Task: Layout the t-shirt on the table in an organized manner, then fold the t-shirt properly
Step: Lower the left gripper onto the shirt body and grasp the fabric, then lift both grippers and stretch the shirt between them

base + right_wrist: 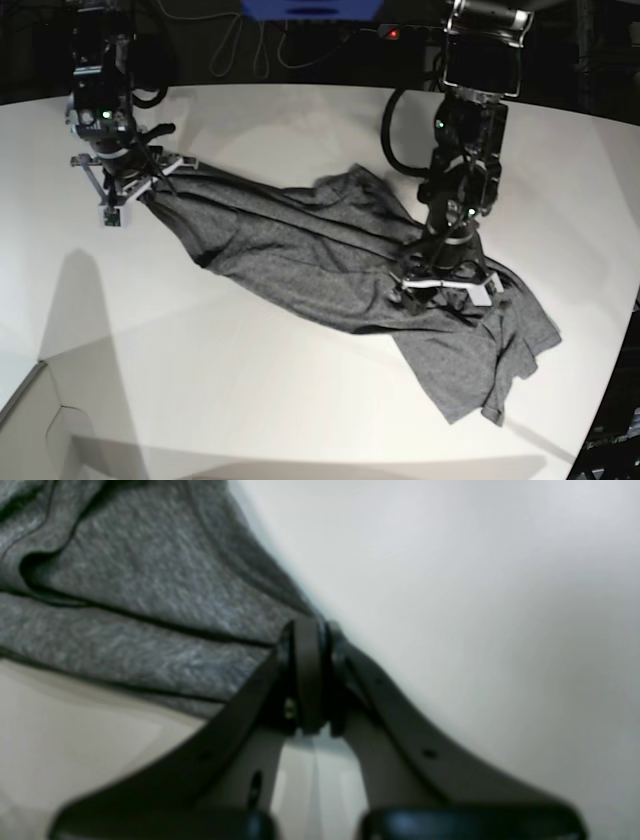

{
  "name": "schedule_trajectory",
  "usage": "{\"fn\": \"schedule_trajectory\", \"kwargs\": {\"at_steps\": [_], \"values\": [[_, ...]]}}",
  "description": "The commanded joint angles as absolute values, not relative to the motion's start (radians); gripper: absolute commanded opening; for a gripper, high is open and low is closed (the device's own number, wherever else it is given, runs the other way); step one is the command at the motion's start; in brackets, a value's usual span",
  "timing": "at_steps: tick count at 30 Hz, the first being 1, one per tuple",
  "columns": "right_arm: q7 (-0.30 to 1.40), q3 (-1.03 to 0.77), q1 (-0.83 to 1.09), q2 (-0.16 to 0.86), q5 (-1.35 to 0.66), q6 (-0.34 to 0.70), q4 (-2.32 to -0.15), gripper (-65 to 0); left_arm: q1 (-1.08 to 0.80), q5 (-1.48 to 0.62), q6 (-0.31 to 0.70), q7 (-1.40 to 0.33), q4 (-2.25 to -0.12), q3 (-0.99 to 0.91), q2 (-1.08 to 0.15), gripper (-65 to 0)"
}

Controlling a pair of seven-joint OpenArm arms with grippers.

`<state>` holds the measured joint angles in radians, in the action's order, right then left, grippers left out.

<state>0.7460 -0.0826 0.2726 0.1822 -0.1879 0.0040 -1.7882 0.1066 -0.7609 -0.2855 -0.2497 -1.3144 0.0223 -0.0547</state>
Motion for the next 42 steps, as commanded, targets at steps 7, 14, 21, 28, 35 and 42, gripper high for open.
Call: {"fn": "schedule_trajectory", "kwargs": {"at_steps": [7,14,21,28,35,42], "values": [[0.727,-0.087,0.266,0.191,-0.183,0.005,-1.804,-65.0,0.119,-0.766,-0.282,-0.232,-1.326,0.022,-0.042,-52.4],[0.723,-0.087,0.255,0.191,-0.183,0.005,-1.804,-65.0,0.099,-0.768,-0.283,-0.232,-1.356,0.013,-0.050,-64.9],[0.722,-0.088,0.166,0.206,-0.183,0.005,-1.705,-65.0,-0.019,-0.806,-0.280,-0.231,-1.670,-0.027,-0.051,-64.6],[0.723,-0.087,0.025,0.249,-0.183,0.005,-1.583,-65.0,-0.257,-0.966,-0.275,-0.226,-1.951,-0.067,-0.107,-64.6],[0.725,-0.091,-0.122,0.311,-0.183,0.005,-1.535,-65.0,-0.466,-1.201,-0.274,-0.231,-2.028,-0.255,-0.183,-64.6],[0.725,-0.094,-0.232,0.331,-0.183,0.005,-1.581,-65.0,-0.587,-1.353,-0.274,-0.232,-2.023,-0.315,-0.226,-64.6]]}}
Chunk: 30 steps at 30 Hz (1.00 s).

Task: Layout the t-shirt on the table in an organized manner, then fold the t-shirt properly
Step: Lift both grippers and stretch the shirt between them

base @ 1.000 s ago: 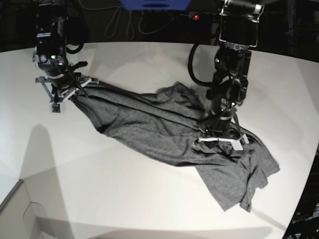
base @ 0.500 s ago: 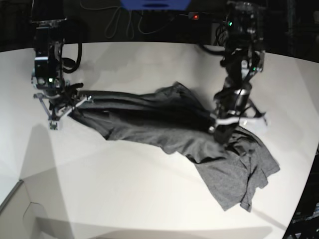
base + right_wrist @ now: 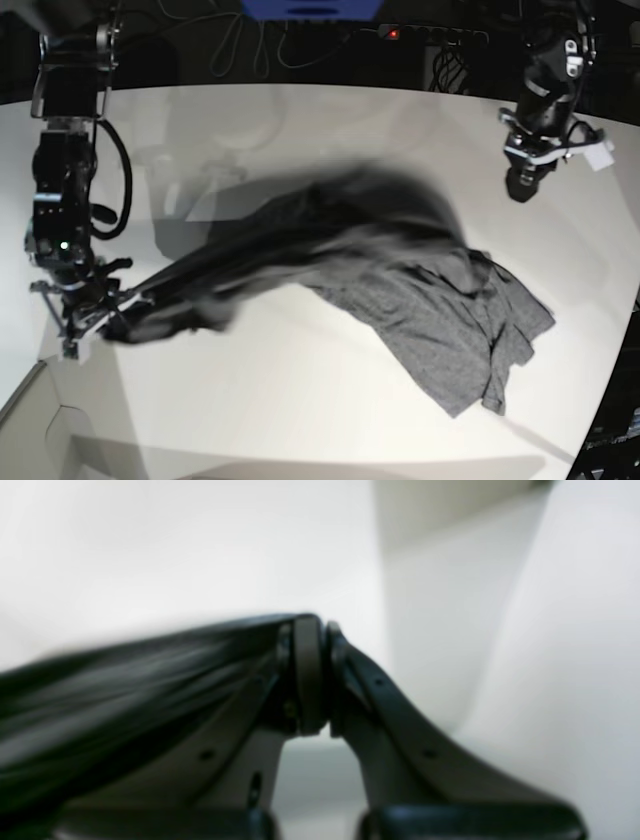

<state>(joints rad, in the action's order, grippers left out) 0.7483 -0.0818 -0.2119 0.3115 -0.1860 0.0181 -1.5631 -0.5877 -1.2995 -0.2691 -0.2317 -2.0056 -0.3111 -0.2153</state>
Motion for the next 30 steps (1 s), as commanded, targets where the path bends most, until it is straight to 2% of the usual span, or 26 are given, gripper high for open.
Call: {"fn": "schedule_trajectory", "kwargs": {"at_steps": [1,8,19,23,25,27,30], "values": [[0.723,-0.104,-0.234,0.331,-0.183,0.005,-1.601,-65.0,-0.596,-1.349,-0.274,-0.232,-2.022,-0.306,-0.223,-64.6],[0.717,-0.219,-0.142,0.291,-0.185,0.005,-1.736,-65.0,-0.591,-1.348,-0.274,-0.232,-1.940,-0.193,-0.223,-64.6],[0.679,-0.222,-0.071,0.294,-0.185,0.005,-1.630,-65.0,-0.463,-1.351,-0.282,-0.232,-1.903,-0.122,-0.229,-64.1],[0.746,-0.216,-0.068,0.312,-0.183,0.005,-1.632,-65.0,-0.406,-1.354,-0.283,-0.232,-1.873,-0.116,-0.229,-64.0],[0.765,-0.216,-0.068,0.315,-0.185,0.007,-1.633,-62.5,-0.369,-1.354,-0.283,-0.232,-1.853,-0.116,-0.229,-64.0],[0.777,-0.214,-0.067,0.317,-0.185,0.008,-1.633,-57.3,-0.326,-1.354,-0.283,-0.232,-1.819,-0.110,-0.229,-61.5],[0.797,-0.214,-0.064,0.328,-0.185,0.050,-1.635,-48.9,-0.248,-1.354,-0.283,-0.232,-1.762,-0.110,-0.231,-48.3]]}}
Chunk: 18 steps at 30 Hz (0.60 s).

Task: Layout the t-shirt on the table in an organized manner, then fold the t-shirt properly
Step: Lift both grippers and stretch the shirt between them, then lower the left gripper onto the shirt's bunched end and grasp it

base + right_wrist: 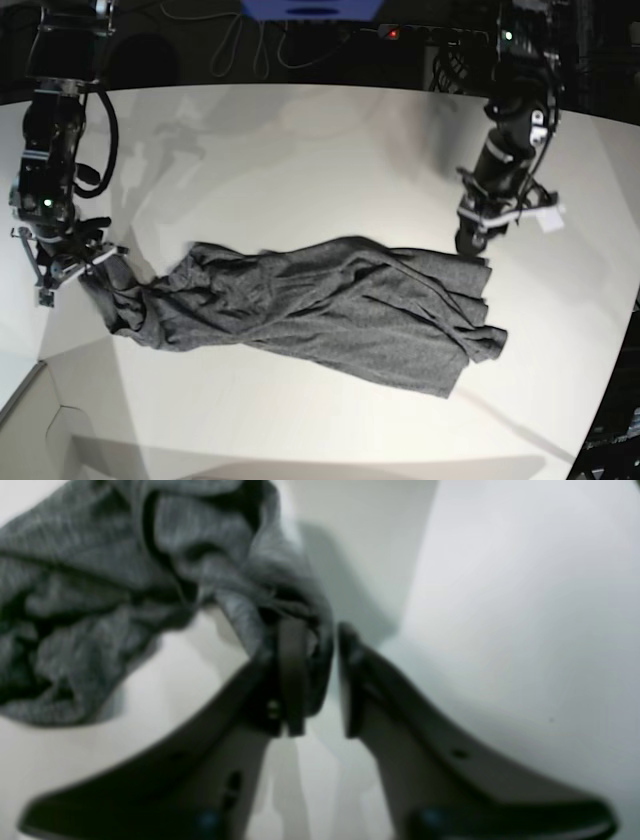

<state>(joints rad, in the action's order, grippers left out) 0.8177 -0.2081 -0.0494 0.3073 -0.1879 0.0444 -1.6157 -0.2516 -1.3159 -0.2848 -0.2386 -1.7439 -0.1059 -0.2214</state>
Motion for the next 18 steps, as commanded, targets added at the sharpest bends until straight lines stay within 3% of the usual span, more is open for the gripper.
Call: {"fn": "schedule_trajectory", "kwargs": {"at_steps": [1,4,6,14,18], "values": [[0.803,-0.222,-0.064,0.326,-0.185,0.067,-1.635,-47.2,-0.222,-1.354,-0.283,-0.234,-1.744,-0.108,-0.231,-43.3],[0.823,-0.223,-0.064,0.331,-0.183,0.082,-1.635,-45.2,-0.128,-1.349,-0.280,-0.234,-1.681,-0.082,-0.232,-30.8],[0.826,-0.225,-0.051,0.332,-0.183,0.082,-1.636,-45.3,-0.061,-1.348,-0.280,-0.234,-1.623,-0.070,-0.251,-27.9],[0.823,-0.308,0.033,0.305,-0.183,0.084,-1.768,-45.3,0.242,-1.325,-0.277,-0.228,-1.247,0.087,-0.252,-28.6],[0.822,-0.308,0.070,0.305,-0.183,0.084,-1.790,-45.3,0.309,-1.205,-0.280,-0.225,-1.190,0.143,-0.246,-35.5]]}}
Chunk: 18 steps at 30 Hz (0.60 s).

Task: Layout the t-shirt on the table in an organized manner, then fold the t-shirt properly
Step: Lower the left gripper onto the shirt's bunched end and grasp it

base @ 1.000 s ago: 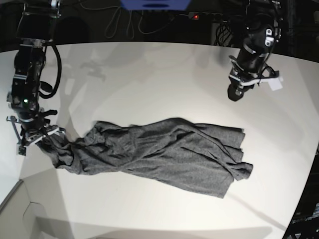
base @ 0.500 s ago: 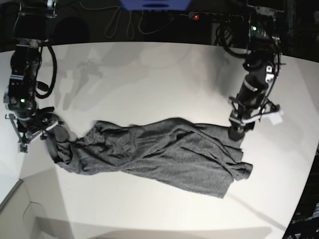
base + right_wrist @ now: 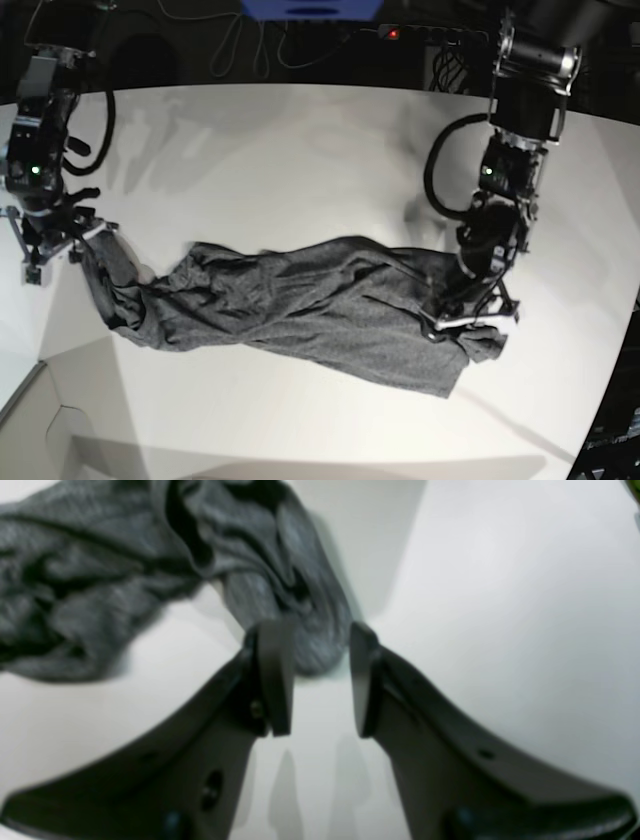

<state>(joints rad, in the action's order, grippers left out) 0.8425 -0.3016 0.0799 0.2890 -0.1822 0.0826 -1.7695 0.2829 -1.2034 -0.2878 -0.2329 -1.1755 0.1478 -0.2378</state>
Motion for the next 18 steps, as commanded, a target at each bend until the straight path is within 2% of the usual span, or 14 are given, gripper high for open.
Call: {"fn": "schedule_trajectory", "kwargs": {"at_steps": [1,3,10,12,15,18], "values": [[0.819,-0.308,0.079,0.305,-0.183,0.084,-1.794,-45.3,0.317,-1.175,-0.280,-0.225,-1.187,0.147,-0.234,-37.7],[0.817,-0.309,0.090,0.305,-0.183,0.082,-1.794,-45.3,0.318,-1.127,-0.283,-0.225,-1.185,0.142,-0.217,-40.8],[0.825,-0.326,0.093,0.302,-0.183,0.082,-1.796,-45.3,0.289,-1.102,-0.288,-0.225,-1.218,0.142,-0.225,-40.8],[0.825,-0.329,0.093,0.302,-0.183,0.082,-1.793,-45.3,0.291,-1.102,-0.338,-0.225,-1.211,0.142,-0.225,-40.4],[0.825,-0.329,0.093,0.302,-0.183,0.082,-1.793,-45.3,0.291,-1.102,-0.423,-0.222,-1.211,0.142,-0.225,-33.9],[0.825,-0.326,0.093,0.302,-0.183,0.082,-1.793,-45.3,0.294,-1.101,-0.435,-0.222,-1.210,0.142,-0.217,-27.4]]}}
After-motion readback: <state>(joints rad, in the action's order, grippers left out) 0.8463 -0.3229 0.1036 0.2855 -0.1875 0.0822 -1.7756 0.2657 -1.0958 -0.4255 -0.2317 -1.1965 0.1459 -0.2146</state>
